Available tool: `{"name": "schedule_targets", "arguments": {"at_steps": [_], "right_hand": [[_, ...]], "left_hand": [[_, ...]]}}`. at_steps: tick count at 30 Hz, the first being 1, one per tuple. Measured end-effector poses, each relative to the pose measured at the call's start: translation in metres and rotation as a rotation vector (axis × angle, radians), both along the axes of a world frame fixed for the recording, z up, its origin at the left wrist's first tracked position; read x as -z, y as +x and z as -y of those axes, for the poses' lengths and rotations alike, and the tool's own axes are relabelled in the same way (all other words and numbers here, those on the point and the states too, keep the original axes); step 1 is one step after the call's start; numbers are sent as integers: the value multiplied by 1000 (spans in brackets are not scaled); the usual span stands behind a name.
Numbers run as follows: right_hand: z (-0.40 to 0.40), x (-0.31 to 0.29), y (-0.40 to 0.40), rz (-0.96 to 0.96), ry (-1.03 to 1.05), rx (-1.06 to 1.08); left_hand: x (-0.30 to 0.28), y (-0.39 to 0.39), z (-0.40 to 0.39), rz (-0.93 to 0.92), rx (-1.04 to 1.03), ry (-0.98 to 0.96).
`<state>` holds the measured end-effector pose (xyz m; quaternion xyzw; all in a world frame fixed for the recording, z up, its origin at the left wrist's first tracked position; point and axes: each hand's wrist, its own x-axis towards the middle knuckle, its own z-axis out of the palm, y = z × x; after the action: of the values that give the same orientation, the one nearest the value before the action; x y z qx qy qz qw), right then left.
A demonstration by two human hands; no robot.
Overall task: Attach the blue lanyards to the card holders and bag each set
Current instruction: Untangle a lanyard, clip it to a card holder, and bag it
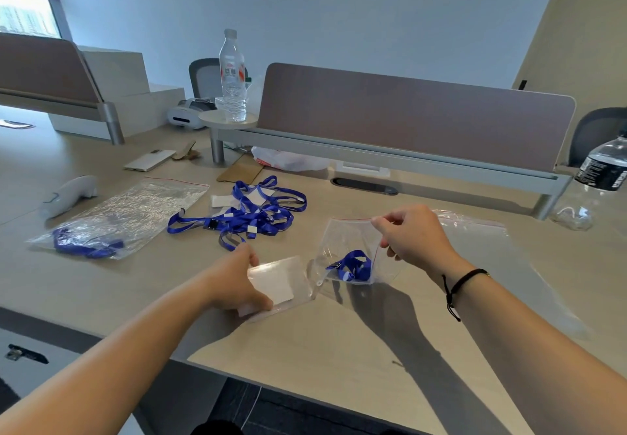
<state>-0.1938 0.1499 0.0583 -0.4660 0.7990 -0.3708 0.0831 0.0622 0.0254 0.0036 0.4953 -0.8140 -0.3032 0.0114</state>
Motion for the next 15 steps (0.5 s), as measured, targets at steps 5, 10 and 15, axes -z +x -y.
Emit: {"name": "schedule_targets", "arguments": {"at_steps": [5,10,15], "right_hand": [[-4,3,-1,43,8,-5],[-7,7,-2,81,1,-13],[-6,11,-3,98,1,-7]], "left_hand": [[-28,15,-2,-342,-117,204],[-62,34,-14,-690,-231,617],[-59,15,-36,-701,-93,791]]}}
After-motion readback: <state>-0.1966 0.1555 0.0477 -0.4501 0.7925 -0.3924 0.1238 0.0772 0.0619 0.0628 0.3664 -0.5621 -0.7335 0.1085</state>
